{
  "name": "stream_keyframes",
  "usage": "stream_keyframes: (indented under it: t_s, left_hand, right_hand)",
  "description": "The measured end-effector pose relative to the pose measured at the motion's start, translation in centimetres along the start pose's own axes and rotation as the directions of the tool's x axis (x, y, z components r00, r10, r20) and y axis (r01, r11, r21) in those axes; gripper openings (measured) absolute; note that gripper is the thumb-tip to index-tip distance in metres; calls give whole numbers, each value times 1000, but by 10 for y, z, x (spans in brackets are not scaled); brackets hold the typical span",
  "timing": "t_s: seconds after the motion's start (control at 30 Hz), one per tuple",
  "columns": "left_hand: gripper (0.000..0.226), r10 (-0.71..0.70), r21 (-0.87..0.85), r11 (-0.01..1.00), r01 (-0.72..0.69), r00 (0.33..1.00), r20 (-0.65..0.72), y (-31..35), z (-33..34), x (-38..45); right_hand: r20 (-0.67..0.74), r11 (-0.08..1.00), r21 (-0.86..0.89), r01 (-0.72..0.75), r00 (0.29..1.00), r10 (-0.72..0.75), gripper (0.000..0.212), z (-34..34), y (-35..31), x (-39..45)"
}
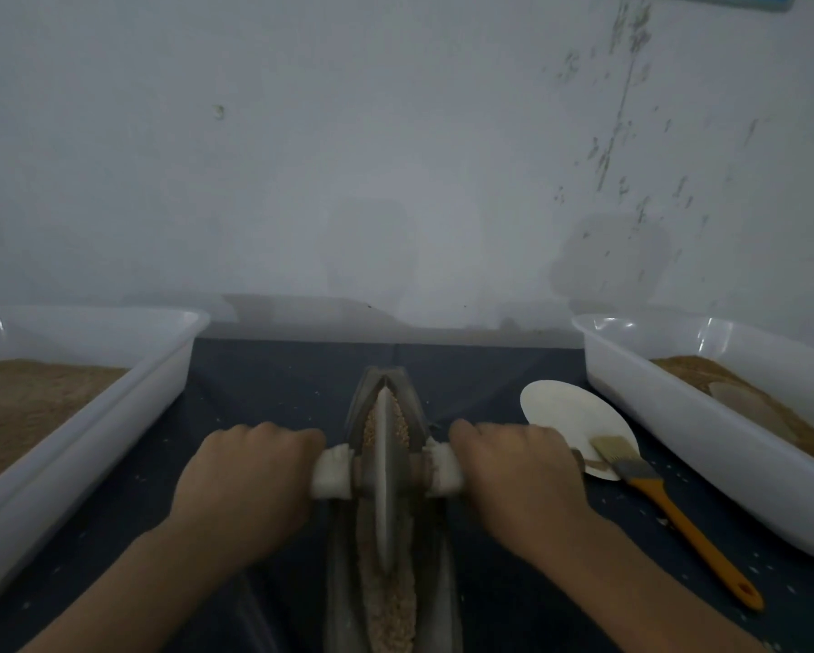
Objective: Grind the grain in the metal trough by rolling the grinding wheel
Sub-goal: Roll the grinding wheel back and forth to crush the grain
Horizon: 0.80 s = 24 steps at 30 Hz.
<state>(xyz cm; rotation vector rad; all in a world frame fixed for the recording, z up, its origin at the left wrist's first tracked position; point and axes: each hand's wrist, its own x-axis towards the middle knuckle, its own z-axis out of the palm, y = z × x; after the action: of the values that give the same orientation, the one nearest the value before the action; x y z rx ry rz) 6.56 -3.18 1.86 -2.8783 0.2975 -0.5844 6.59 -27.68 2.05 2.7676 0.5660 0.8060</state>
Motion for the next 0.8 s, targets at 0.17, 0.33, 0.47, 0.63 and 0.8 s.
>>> stream_keyframes:
  t_s: [0.17, 0.33, 0.47, 0.63, 0.8]
  left_hand:
    - [23, -17, -21, 1000, 16, 996, -84, -3, 14, 29]
    - [26, 28, -81, 996, -31, 999, -40, -2, 2, 6]
    - [48, 257, -57, 963, -265, 959, -116, 3, -24, -21]
    - [29, 176, -8, 984, -178, 979, -103, 10, -22, -13]
    - [29, 83, -69, 994, -90, 992, -98, -7, 13, 15]
  right_hand:
    - [46, 1000, -9, -26, 999, 27, 20, 11, 5, 42]
    - [19, 999, 36, 25, 1000, -25, 34, -1, 0, 9]
    - [212, 988, 131, -81, 976, 52, 40, -23, -10, -27]
    - [263, 976, 151, -157, 958, 114, 32, -14, -5, -31]
    - [54, 999, -2, 32, 998, -32, 31, -2, 2, 10]
